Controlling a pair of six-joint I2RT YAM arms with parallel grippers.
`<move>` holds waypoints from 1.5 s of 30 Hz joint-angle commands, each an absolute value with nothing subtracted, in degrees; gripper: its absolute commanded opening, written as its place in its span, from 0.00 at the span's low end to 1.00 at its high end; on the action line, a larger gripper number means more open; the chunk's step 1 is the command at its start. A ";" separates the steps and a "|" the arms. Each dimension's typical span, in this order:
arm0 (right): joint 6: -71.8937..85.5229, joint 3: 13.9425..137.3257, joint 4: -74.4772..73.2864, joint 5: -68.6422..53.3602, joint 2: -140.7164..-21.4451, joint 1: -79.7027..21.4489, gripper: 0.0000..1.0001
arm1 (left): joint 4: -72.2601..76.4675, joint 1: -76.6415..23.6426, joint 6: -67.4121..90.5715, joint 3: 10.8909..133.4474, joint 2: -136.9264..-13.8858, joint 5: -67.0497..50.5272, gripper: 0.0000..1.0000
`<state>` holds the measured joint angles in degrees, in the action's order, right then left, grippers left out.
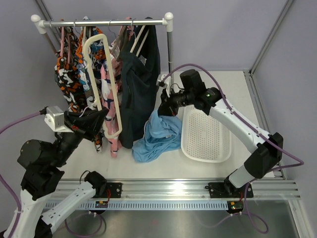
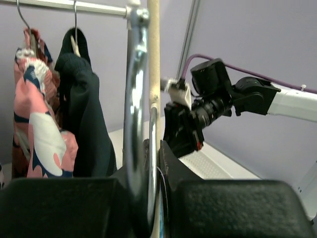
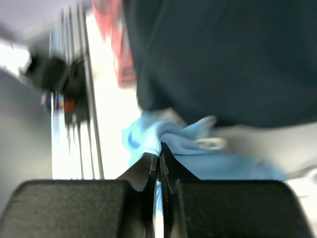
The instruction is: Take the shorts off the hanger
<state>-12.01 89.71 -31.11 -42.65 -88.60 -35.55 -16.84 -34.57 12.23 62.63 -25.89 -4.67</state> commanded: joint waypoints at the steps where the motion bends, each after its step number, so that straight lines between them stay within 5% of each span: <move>1: -18.97 87.19 -34.70 -43.33 -88.51 -36.83 0.15 | -21.00 -34.54 14.23 65.65 -29.25 -2.37 0.00; 5: -22.41 87.01 -37.70 -40.52 -86.58 -36.83 0.61 | -25.21 -34.54 16.78 68.02 -32.51 -4.12 0.00; 11: -27.06 88.42 -41.39 -39.72 -77.72 -35.08 0.80 | -33.11 -34.54 18.19 73.99 -39.28 -12.98 0.00; 23: -21.37 93.07 -43.16 -56.07 -63.63 -22.32 0.86 | -45.53 -34.54 11.78 69.09 -41.66 -33.65 0.00; 38: -29.18 98.44 -50.54 -61.09 -72.85 -22.32 0.87 | -50.63 -35.33 4.22 63.19 -40.16 -39.99 0.00; 45: -31.55 101.86 -54.84 -63.19 -78.13 -24.51 0.75 | -51.24 -36.03 3.60 63.63 -40.60 -40.61 0.00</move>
<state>-28.80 98.30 -51.48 -60.20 -77.34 -22.70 -53.08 -35.57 4.73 62.89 -40.71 -37.91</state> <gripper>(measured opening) 0.771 0.089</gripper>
